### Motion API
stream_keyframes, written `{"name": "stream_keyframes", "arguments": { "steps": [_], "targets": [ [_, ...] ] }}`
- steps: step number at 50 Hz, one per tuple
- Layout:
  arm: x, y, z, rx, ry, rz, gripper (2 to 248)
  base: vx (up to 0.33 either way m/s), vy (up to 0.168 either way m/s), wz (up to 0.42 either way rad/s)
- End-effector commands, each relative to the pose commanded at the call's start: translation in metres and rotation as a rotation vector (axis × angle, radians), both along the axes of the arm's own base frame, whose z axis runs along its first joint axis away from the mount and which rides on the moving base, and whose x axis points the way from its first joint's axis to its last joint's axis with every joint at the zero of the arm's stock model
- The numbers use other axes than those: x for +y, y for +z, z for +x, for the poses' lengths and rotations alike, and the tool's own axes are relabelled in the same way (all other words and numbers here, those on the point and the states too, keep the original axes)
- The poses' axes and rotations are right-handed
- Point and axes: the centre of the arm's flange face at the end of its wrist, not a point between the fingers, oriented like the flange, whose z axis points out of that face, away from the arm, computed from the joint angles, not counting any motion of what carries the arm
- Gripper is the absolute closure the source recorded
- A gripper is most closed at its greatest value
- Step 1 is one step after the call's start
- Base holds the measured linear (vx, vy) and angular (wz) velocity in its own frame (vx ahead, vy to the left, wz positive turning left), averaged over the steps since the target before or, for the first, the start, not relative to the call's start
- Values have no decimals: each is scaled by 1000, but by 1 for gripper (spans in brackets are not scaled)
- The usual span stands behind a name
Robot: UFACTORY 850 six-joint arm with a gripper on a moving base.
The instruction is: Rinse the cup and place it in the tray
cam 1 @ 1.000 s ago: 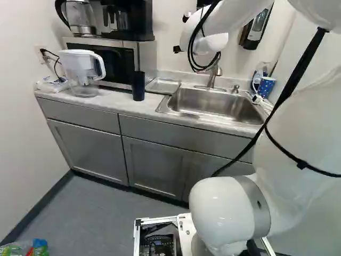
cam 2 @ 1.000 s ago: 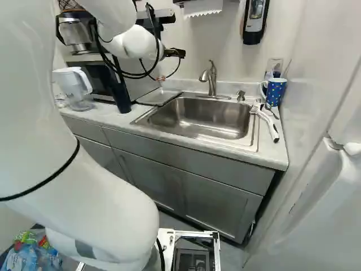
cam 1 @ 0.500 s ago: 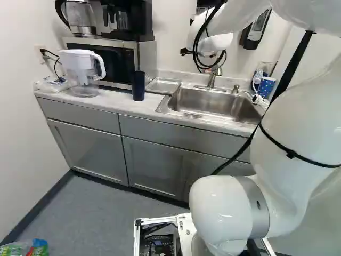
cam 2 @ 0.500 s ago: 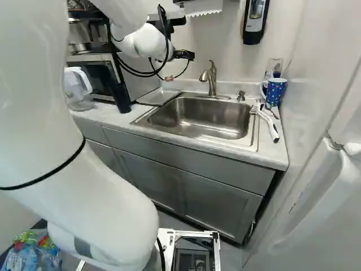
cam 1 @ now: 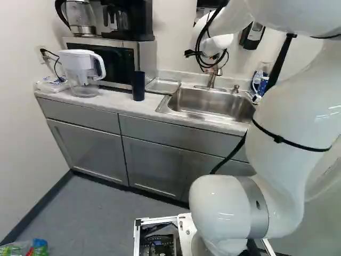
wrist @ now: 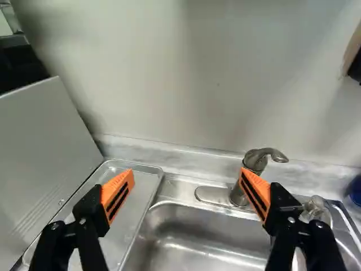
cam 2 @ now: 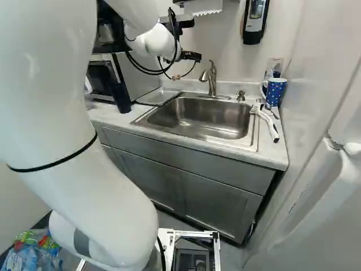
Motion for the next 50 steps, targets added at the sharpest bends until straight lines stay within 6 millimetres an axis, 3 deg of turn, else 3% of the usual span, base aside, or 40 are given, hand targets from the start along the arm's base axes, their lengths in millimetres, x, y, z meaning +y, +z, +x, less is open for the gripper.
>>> {"name": "stream_keyframes", "arguments": {
  "steps": [17,50],
  "targets": [
    [-10,-4,19,34,-13,5,3,0,0,0],
    [-29,-7,20,60,-43,11,3,0,0,0]
  ]
}}
